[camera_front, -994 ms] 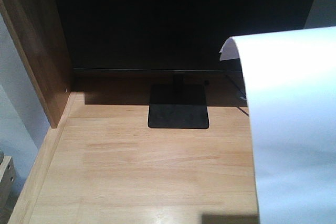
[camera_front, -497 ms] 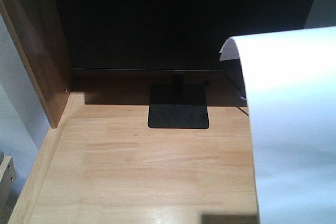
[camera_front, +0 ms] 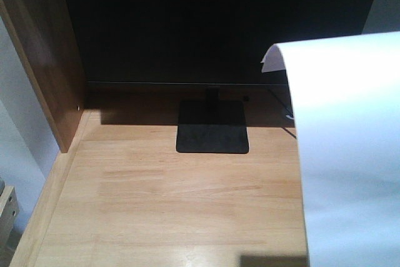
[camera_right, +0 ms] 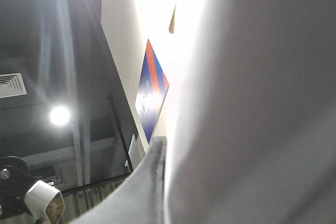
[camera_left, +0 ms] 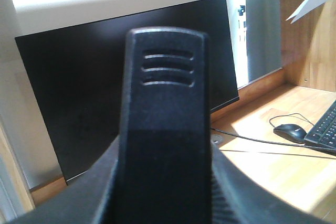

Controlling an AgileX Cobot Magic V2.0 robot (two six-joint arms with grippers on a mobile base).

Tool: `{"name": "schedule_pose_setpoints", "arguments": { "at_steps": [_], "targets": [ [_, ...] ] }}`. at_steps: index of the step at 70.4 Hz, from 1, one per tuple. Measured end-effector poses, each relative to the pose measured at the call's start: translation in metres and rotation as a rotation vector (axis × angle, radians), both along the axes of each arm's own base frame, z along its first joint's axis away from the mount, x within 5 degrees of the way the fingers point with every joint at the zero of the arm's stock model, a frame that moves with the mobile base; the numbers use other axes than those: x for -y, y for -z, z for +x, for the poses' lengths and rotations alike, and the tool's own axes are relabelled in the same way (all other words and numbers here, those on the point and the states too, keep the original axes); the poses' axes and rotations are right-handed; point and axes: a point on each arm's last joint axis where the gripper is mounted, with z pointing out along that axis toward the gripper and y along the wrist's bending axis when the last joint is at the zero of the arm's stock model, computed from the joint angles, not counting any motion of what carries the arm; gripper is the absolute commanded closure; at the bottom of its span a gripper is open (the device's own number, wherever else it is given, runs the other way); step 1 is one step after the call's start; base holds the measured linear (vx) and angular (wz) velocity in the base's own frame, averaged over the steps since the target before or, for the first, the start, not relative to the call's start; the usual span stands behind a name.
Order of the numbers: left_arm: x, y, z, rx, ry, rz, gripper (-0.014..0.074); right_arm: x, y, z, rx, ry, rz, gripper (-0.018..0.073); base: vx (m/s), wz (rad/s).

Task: Grab stapler and paper to desk for stapling
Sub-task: 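Lower the black stapler with the left gripper onto the desk near the robot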

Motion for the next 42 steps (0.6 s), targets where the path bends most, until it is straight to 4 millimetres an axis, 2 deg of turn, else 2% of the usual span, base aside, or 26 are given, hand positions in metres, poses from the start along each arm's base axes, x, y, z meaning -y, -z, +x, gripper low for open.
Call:
{"name": "schedule_pose_setpoints", "arguments": {
  "at_steps": [18, 27, 42],
  "targets": [
    [0.004, -0.003, 0.008, -0.006, -0.002, 0.002, 0.0603, 0.000, 0.000, 0.000, 0.000, 0.000, 0.000, 0.0566, 0.00, 0.00],
    [0.018, -0.002, 0.028, -0.090, 0.003, 0.044, 0.0603, 0.000, 0.000, 0.000, 0.000, 0.000, 0.000, 0.0566, 0.00, 0.00],
    [0.052, 0.007, 0.077, -0.261, 0.052, 0.127, 0.0603, 0.000, 0.000, 0.000, 0.000, 0.000, 0.000, 0.0566, 0.00, 0.00]
  ]
}}
